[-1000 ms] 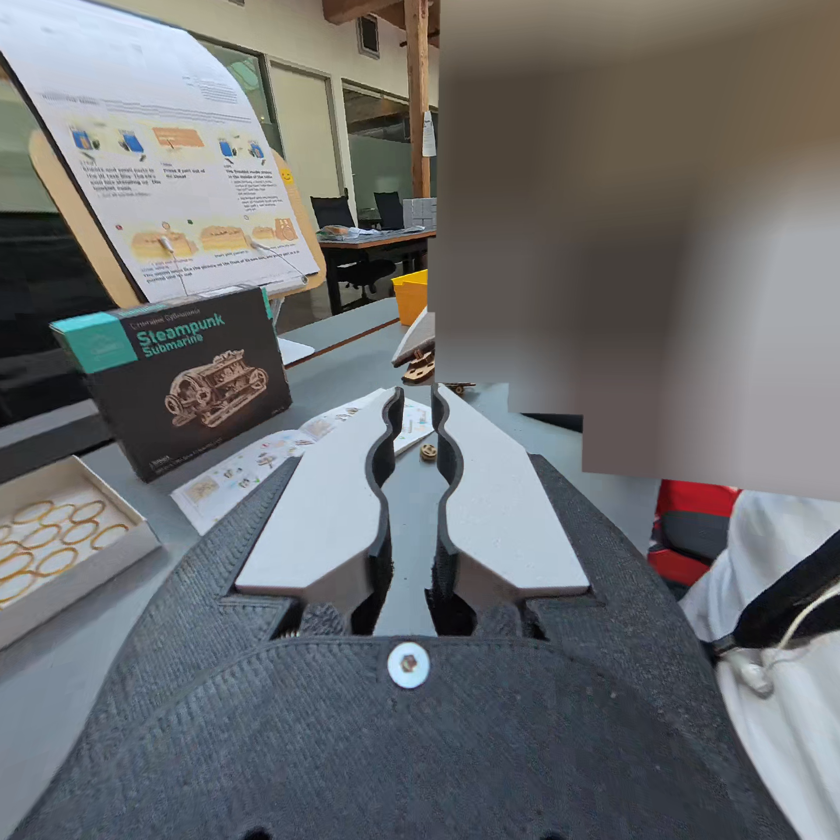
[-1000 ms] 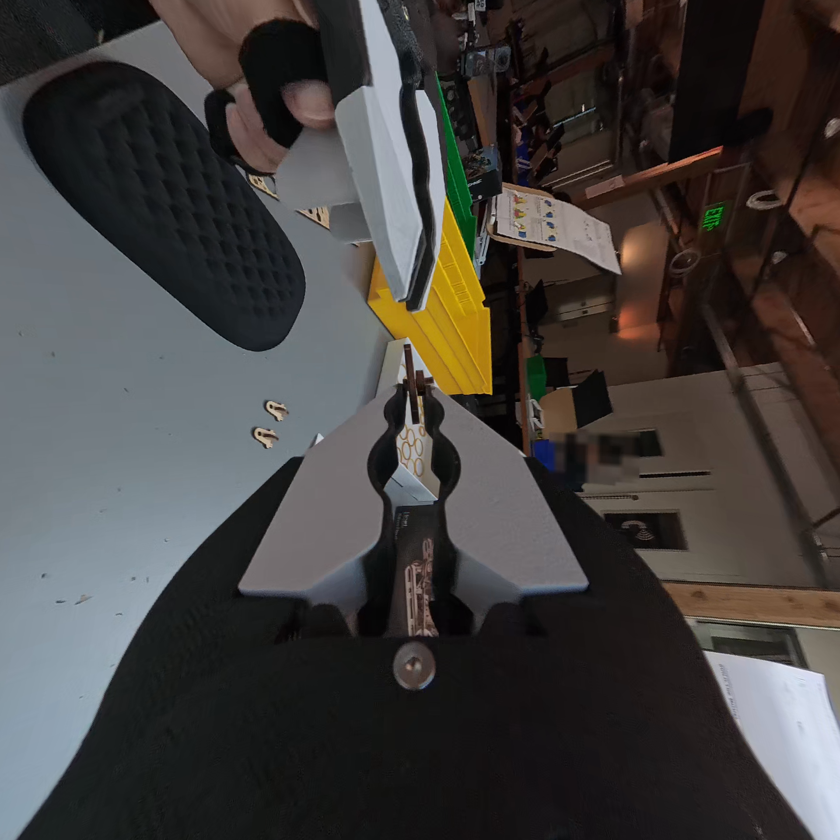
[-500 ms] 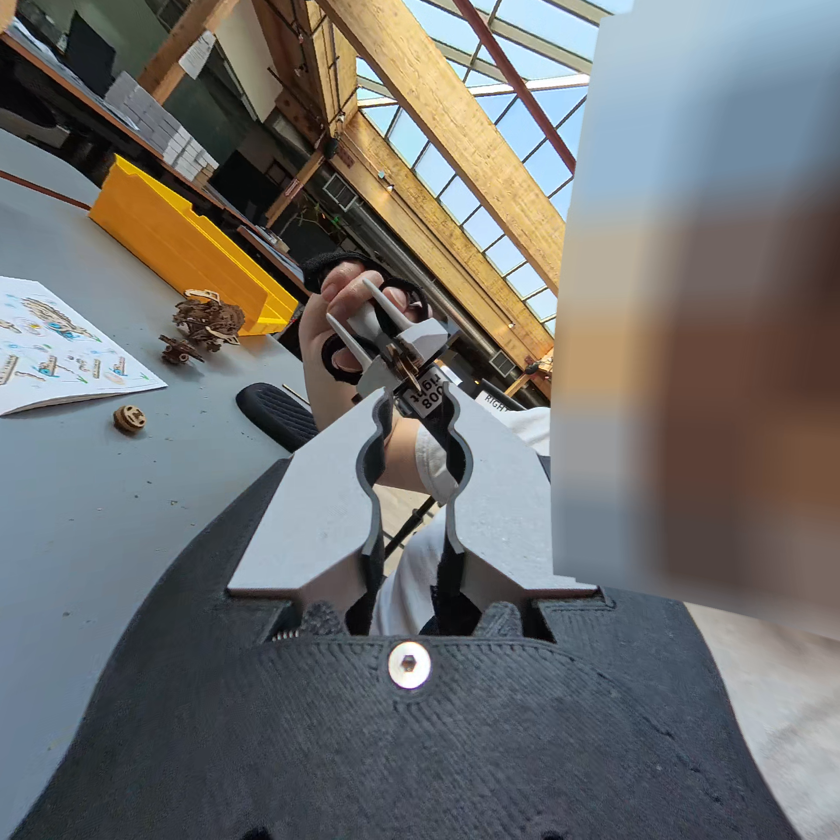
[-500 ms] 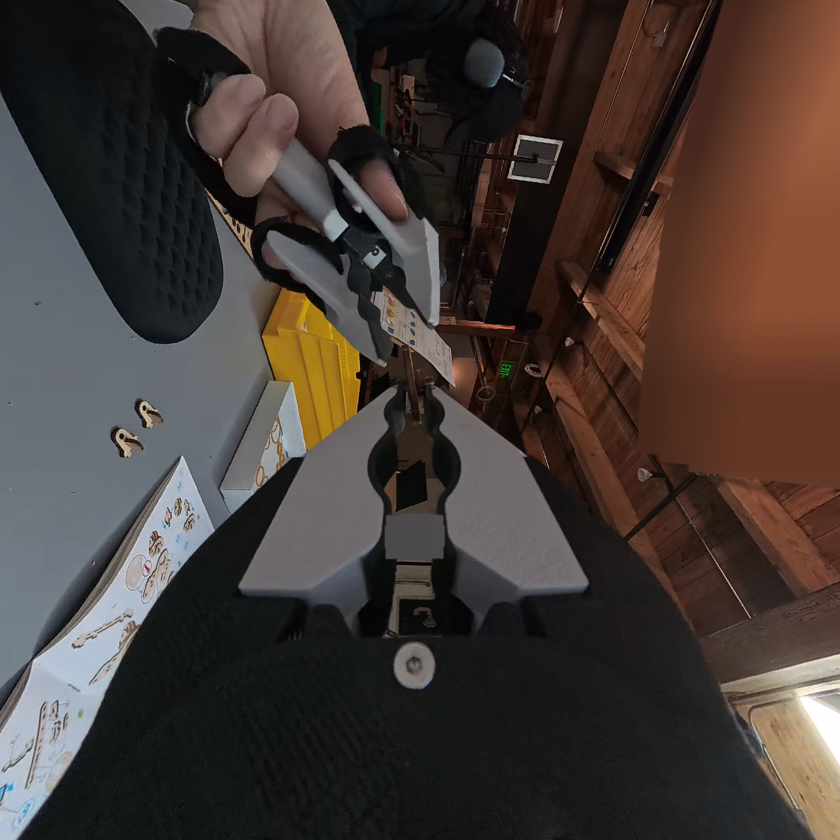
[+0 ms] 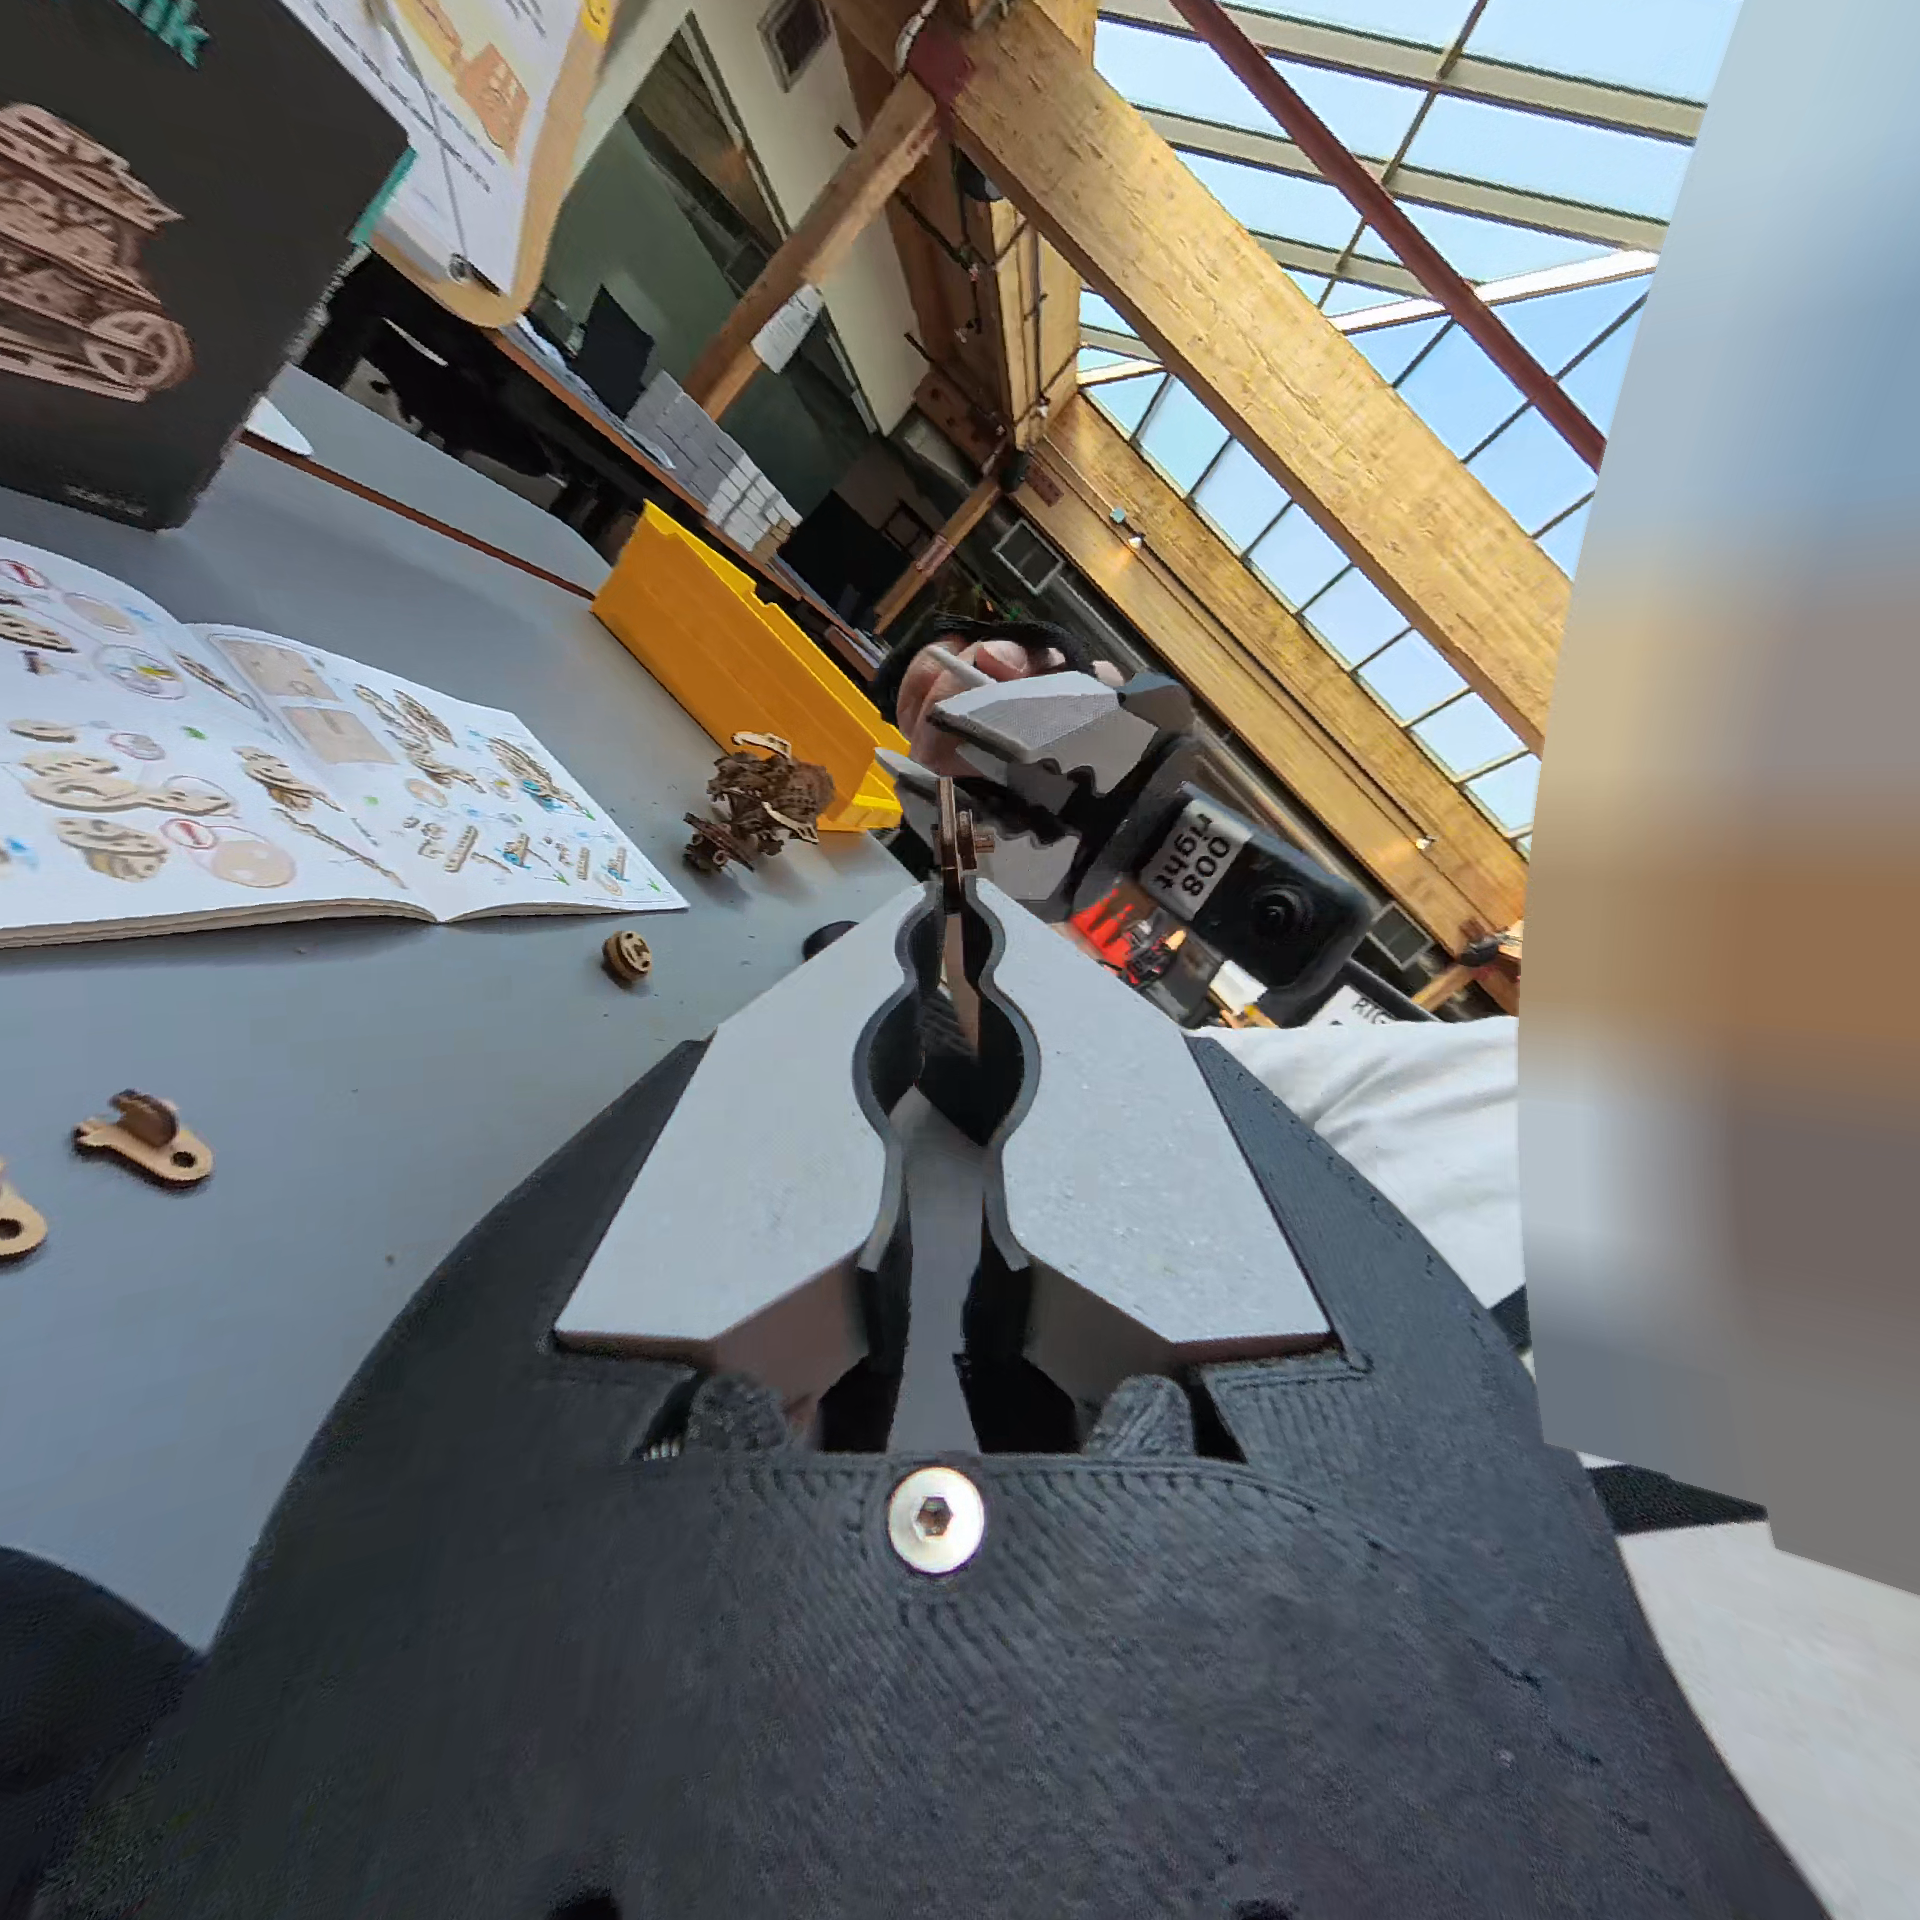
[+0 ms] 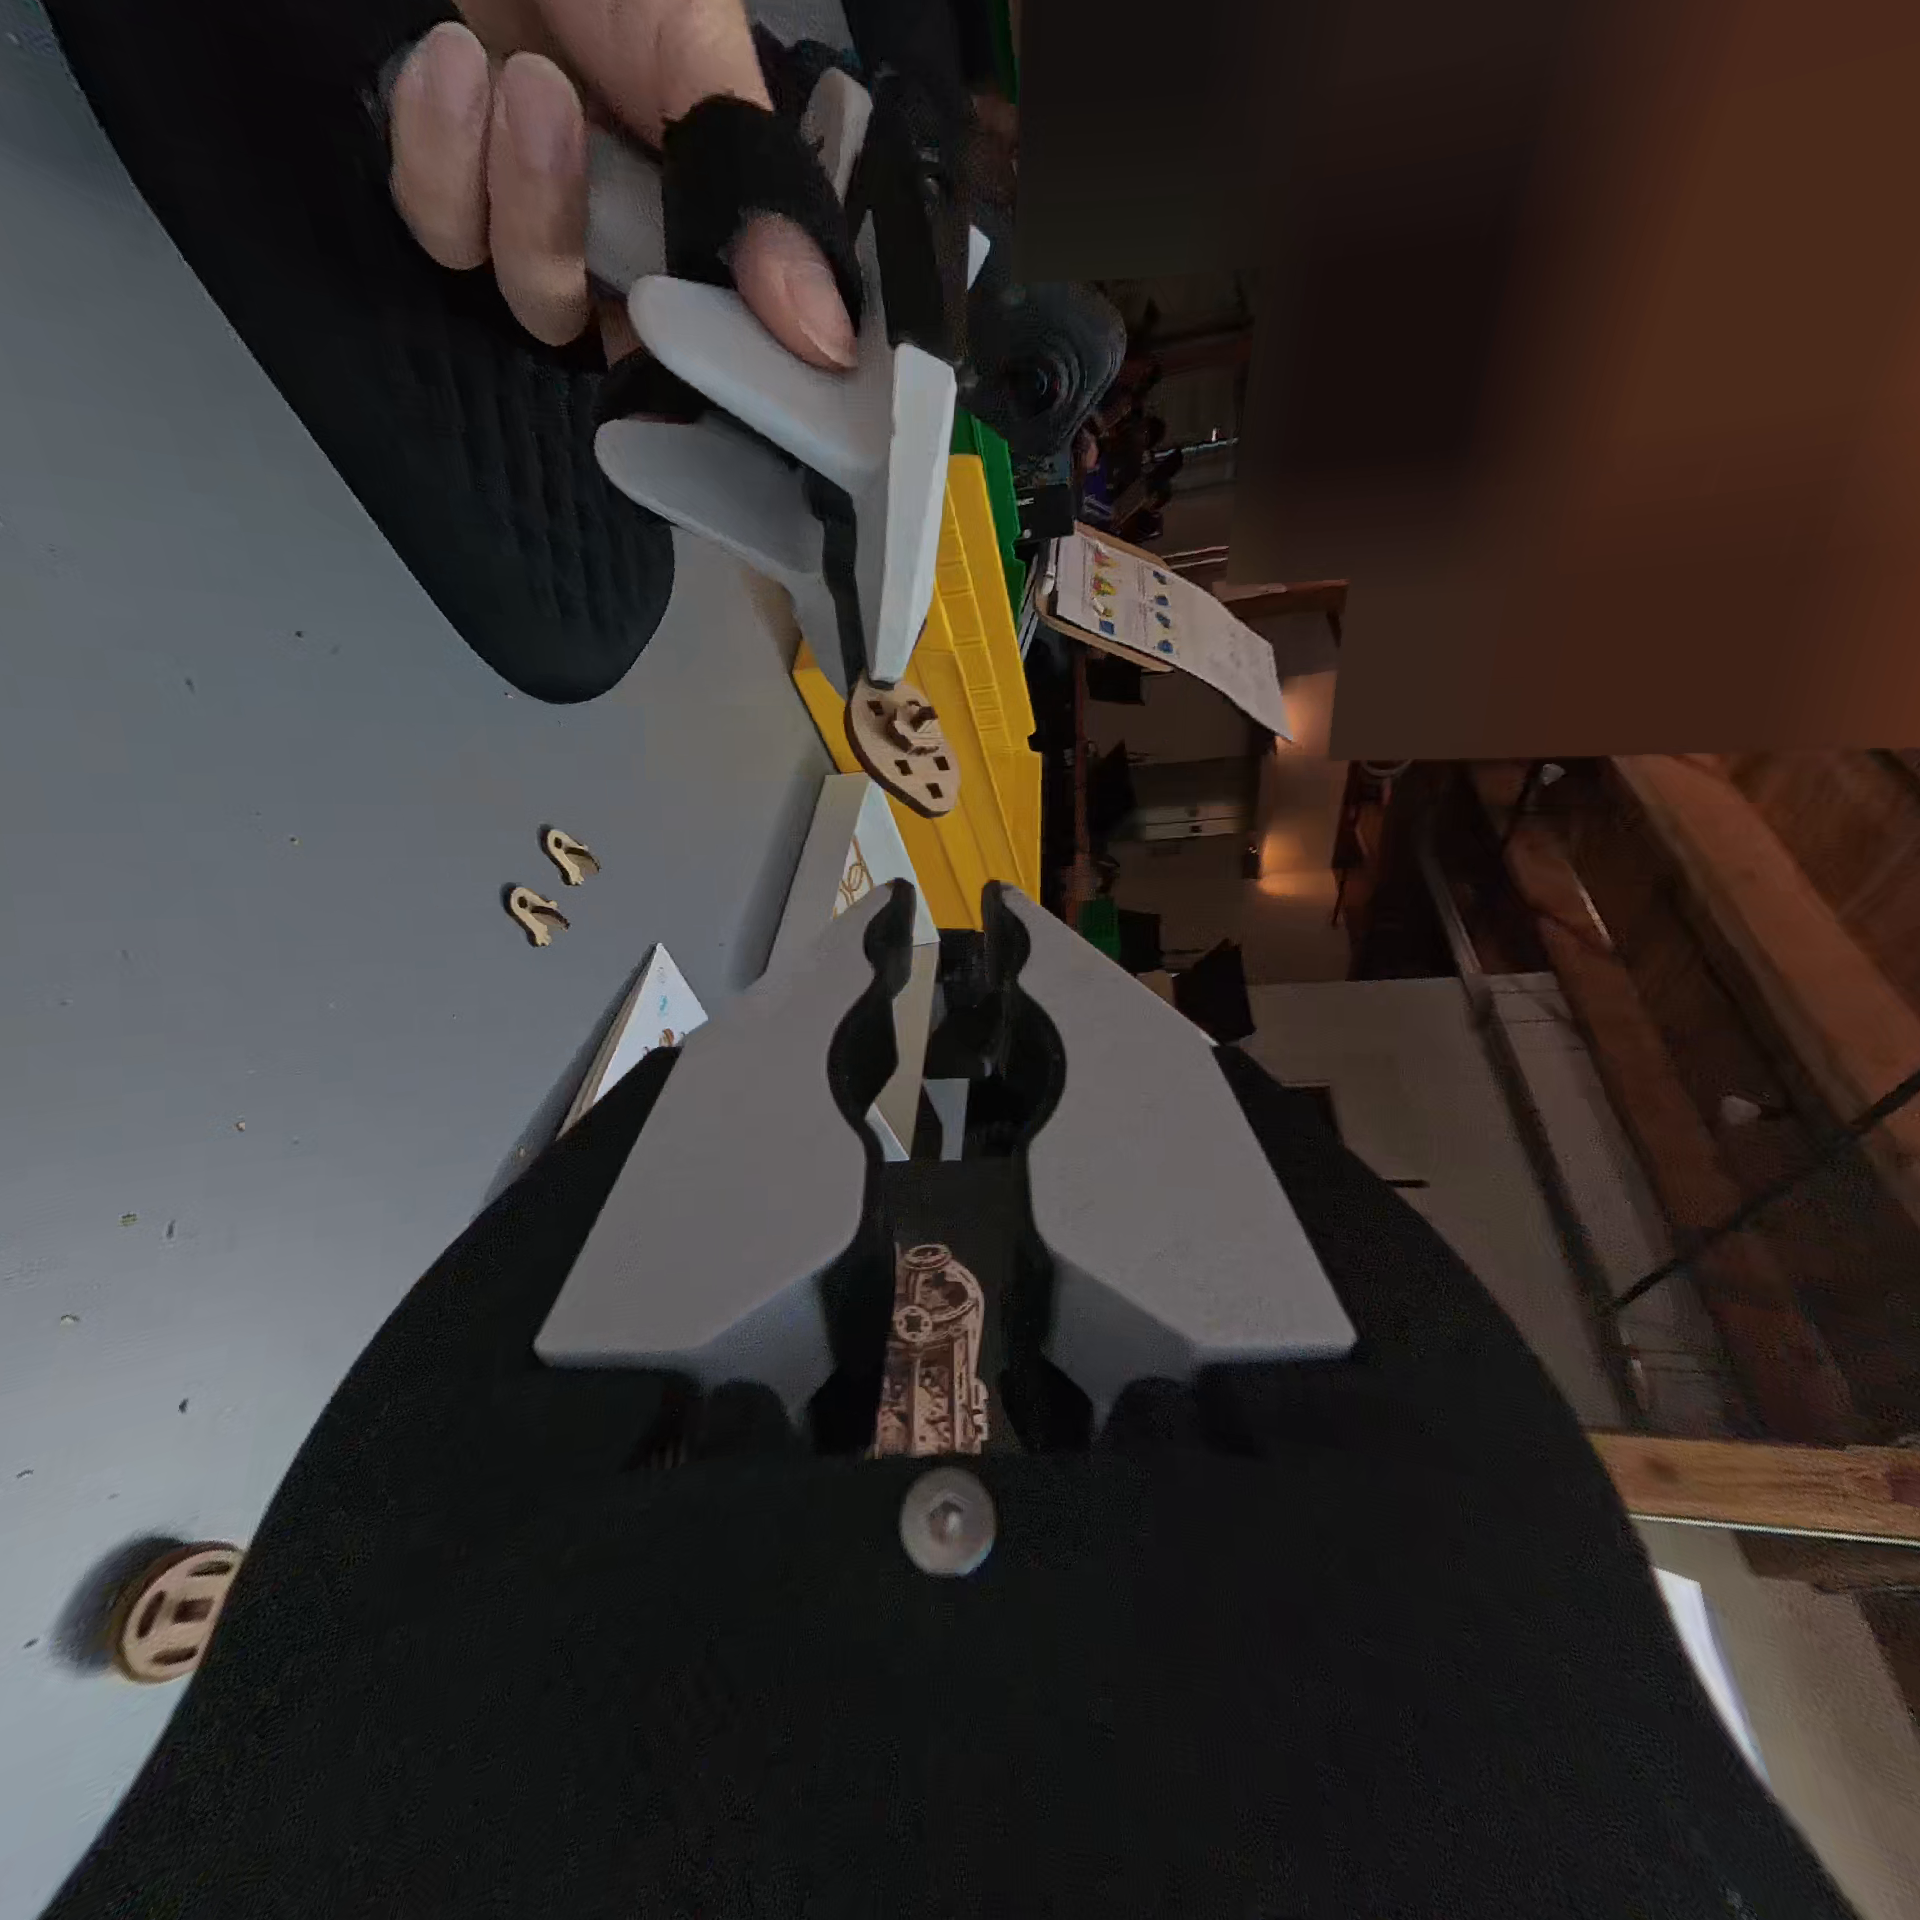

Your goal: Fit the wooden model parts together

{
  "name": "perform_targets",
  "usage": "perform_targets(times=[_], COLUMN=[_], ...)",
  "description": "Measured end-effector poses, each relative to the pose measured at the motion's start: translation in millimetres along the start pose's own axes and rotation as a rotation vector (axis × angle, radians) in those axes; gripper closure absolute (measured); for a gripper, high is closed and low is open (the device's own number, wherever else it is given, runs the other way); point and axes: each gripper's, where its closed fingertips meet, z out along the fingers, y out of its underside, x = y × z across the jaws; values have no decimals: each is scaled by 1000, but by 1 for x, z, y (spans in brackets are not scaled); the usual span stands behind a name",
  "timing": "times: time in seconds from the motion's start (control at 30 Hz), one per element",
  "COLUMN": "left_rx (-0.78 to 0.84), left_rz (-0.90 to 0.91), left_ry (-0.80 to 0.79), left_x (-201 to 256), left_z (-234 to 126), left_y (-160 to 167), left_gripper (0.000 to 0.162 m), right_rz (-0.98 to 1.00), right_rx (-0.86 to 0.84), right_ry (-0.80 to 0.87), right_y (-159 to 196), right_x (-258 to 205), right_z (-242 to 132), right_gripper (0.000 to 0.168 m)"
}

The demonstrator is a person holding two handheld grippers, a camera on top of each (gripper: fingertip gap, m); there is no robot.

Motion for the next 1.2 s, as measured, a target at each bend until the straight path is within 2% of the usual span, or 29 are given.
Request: perform_targets(times=[0.03,0.1,0.17,0.2,0.27,0.37,0.47,0.57,0.87,1.2], left_rx=[19,59,80,87,92,110,132,146,178,201], left_rz=[41,117,178,204,244,299,363,403,413,426], left_ry=[-65,-181,-270,-306,-362,-422,-466,-491,-496,-500], left_x=[-7,-18,-25,-28,-33,-37,-37,-35,-33,-33], left_z=[-3,-10,-14,-15,-15,-13,-11,-10,-11,-10], left_y=[-2,-6,-9,-11,-11,-13,-16,-18,-21,-22], left_gripper=[162,161,161,162,161,161,161,161,161,161], right_rz=[119,437,738,847,933,864,829,875,884,892], right_rx=[-14,-23,-18,-31,-78,-132,-213,-199,-198,-191], right_ry=[-21,-53,-124,-172,-237,-170,-160,-116,-123,-94], right_y=[6,14,10,7,0,-4,0,1,-2,0], right_x=[4,17,22,19,7,0,-11,-5,-8,-5], right_z=[-1,2,9,14,23,34,42,43,45,46], right_gripper=[154,153,141,140,145,168,165,162,158,164])
